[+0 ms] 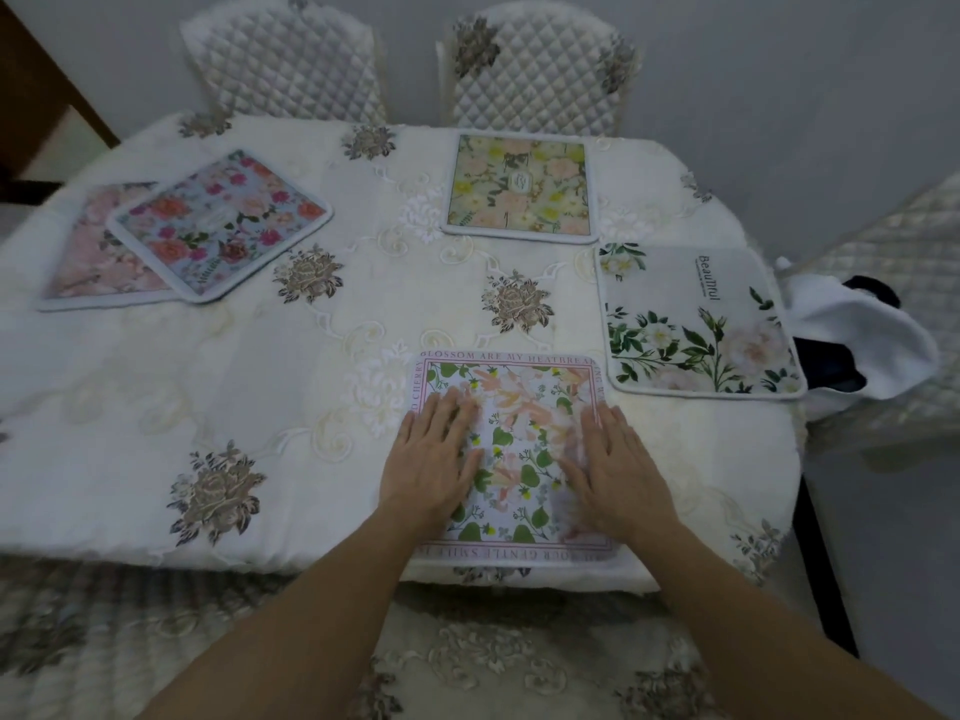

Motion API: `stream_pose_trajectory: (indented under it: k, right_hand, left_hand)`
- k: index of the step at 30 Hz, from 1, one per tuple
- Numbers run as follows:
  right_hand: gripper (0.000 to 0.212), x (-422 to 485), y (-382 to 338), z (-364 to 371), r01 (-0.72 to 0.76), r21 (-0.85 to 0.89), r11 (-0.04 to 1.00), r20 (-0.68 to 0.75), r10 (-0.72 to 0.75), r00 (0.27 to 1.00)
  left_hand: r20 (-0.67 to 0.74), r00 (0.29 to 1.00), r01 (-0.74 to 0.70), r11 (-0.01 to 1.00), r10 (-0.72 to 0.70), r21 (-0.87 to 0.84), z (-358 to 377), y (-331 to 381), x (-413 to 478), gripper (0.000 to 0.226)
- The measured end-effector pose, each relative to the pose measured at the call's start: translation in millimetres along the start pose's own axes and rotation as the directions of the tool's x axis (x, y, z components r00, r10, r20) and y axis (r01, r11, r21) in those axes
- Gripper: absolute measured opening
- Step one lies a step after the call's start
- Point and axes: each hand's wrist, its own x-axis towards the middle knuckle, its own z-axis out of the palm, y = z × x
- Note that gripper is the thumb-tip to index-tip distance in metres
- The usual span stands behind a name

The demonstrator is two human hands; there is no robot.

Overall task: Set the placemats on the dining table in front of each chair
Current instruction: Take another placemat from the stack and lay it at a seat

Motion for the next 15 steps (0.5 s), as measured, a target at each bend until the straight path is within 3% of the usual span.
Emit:
stream_pose_trajectory:
  k: [11, 15]
  right_hand:
    - [0.082, -34.6, -23.1, -71.9, 0.049, -0.052, 0.997, -0.092, -0.054, 0.994]
    - [0.066, -47.3, -34.6, -83.2, 0.072, -0.052, 0.996, -0.108, -0.078, 0.991]
  left_hand:
    - [-0.049, 0.999, -0.018, 1.0, 0.019, 0.025, -52.4, 21.9, -35.4, 0.068]
    - [-0.126, 0.992, -0.013, 0.999, 0.018, 0.039, -78.0, 29.9, -50.7, 0.071]
